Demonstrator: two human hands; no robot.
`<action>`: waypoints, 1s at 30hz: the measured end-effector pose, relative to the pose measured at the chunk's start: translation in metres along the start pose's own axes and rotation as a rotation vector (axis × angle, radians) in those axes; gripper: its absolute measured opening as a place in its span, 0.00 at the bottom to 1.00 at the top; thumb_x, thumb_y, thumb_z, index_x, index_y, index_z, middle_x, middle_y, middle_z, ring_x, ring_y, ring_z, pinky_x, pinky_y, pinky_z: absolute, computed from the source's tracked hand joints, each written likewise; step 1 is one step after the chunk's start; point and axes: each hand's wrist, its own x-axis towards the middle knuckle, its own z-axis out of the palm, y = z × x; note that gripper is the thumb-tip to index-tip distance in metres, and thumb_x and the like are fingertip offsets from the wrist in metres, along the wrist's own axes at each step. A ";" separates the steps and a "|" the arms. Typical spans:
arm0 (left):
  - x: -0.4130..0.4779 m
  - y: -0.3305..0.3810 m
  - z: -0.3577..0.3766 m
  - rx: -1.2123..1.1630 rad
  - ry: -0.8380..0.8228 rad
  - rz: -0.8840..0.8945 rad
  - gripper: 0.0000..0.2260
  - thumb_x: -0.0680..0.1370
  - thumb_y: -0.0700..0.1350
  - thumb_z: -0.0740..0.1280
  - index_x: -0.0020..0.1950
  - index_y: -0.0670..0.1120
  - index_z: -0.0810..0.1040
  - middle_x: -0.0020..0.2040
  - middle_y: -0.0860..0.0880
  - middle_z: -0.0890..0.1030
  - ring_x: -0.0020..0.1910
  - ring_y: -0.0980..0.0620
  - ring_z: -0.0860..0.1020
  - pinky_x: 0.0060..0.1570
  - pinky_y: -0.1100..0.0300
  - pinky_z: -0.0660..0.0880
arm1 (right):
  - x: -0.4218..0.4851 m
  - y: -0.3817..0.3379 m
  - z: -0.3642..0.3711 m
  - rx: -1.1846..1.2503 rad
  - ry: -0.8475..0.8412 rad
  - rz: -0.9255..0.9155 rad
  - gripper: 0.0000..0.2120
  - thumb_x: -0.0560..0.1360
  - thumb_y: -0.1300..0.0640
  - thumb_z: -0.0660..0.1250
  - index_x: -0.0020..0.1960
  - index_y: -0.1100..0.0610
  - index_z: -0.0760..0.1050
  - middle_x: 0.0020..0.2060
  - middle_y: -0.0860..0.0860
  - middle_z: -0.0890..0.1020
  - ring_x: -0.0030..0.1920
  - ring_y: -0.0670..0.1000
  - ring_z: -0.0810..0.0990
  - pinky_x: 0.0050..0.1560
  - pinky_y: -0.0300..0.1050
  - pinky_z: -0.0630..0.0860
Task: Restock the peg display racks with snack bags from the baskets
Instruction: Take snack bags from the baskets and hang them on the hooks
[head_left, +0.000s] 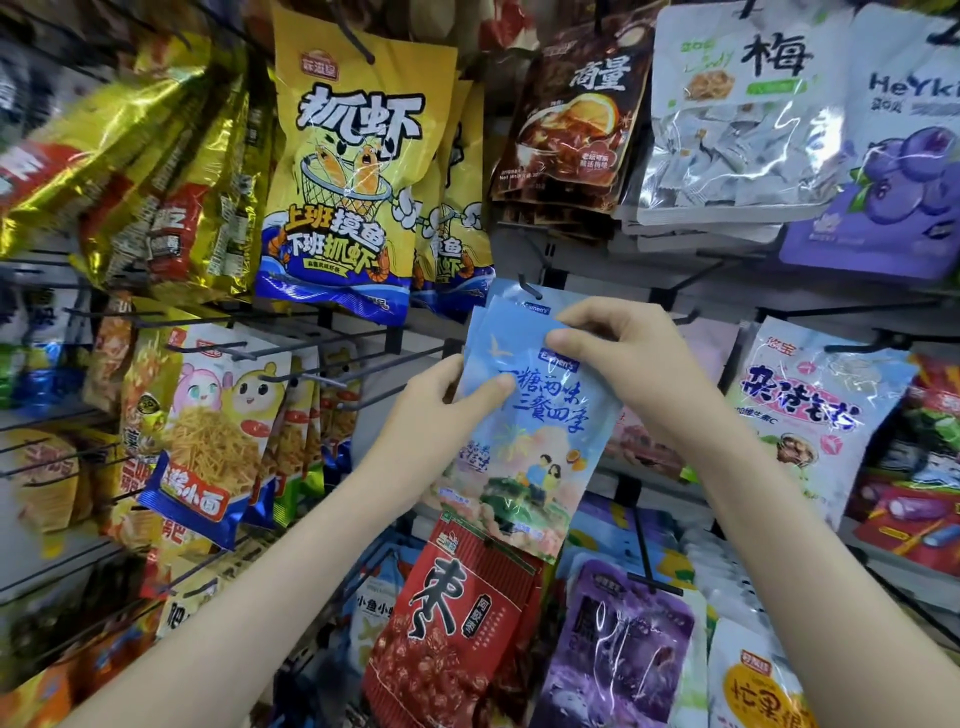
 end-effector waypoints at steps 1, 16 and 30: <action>0.001 0.001 0.001 -0.015 0.001 0.006 0.07 0.79 0.50 0.66 0.56 0.53 0.79 0.51 0.52 0.84 0.51 0.51 0.82 0.56 0.43 0.77 | 0.000 -0.001 0.002 -0.015 0.002 -0.009 0.04 0.73 0.56 0.72 0.42 0.57 0.80 0.38 0.52 0.83 0.39 0.46 0.79 0.44 0.46 0.76; 0.018 0.009 0.013 0.014 0.134 0.145 0.04 0.80 0.45 0.64 0.54 0.48 0.75 0.49 0.52 0.83 0.47 0.51 0.82 0.50 0.42 0.78 | 0.013 0.003 -0.004 0.152 -0.014 0.043 0.06 0.76 0.59 0.68 0.41 0.57 0.79 0.33 0.47 0.82 0.33 0.43 0.81 0.34 0.37 0.75; 0.068 -0.013 0.014 0.743 0.427 0.544 0.23 0.80 0.45 0.56 0.76 0.44 0.63 0.70 0.33 0.64 0.66 0.39 0.64 0.62 0.48 0.67 | 0.057 -0.012 0.022 0.025 0.162 -0.058 0.01 0.75 0.56 0.69 0.45 0.51 0.79 0.41 0.43 0.81 0.49 0.50 0.81 0.54 0.57 0.77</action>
